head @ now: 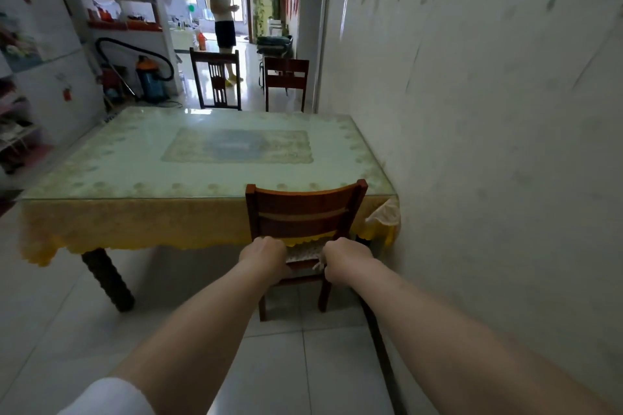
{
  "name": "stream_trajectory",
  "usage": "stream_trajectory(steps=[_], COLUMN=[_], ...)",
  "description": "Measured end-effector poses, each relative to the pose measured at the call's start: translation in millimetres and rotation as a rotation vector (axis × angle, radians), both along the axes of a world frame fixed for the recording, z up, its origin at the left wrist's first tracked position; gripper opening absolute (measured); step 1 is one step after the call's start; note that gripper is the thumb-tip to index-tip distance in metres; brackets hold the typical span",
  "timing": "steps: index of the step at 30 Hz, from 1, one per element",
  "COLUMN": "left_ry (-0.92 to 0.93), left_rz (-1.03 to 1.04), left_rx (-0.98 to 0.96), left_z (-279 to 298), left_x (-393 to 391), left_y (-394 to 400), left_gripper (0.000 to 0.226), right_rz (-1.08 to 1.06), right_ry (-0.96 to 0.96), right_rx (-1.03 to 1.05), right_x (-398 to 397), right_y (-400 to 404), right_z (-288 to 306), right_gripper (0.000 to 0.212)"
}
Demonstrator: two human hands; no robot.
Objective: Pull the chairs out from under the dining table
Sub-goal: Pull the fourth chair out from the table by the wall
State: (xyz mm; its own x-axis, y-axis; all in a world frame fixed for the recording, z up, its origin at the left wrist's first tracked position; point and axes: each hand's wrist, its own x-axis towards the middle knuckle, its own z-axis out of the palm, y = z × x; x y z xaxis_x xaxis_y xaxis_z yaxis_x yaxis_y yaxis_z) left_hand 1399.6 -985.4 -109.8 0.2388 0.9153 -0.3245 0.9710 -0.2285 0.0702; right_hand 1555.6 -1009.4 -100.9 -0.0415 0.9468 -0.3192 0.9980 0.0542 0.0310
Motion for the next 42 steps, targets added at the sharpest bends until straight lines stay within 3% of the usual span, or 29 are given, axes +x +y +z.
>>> stream_trajectory(steps=[6,11,20,22,27,33,42], left_ry=[0.005,-0.017,-0.048,-0.015,0.071,0.067,0.086], left_rz=[0.031,0.103,0.157,0.143,0.057,0.023,0.036], left_rx=[-0.041,-0.038,-0.012,0.023,0.007,-0.142,-0.189], left_z=[-15,-25,-52,-59,-85,-90,-93], left_x=[26,44,59,61,62,63,69], left_y=[75,149,240,256,288,313,318], left_gripper=[0.024,0.02,0.027,0.024,0.028,0.021,0.024], right_rz=[0.059,0.125,0.194,0.191,0.234,0.221,0.217], right_ry=[0.004,0.018,0.009,0.027,-0.04,-0.104,-0.12], right_rx=[-0.048,-0.059,-0.115,-0.103,-0.131,-0.283,-0.238], right_x=[27,52,68,64,65,79,84], right_y=[90,177,282,298,331,348,349], right_z=[-17,-24,-50,-59,-77,-86,-93], right_gripper=[0.006,0.024,0.014,0.022,0.065,0.027,0.028])
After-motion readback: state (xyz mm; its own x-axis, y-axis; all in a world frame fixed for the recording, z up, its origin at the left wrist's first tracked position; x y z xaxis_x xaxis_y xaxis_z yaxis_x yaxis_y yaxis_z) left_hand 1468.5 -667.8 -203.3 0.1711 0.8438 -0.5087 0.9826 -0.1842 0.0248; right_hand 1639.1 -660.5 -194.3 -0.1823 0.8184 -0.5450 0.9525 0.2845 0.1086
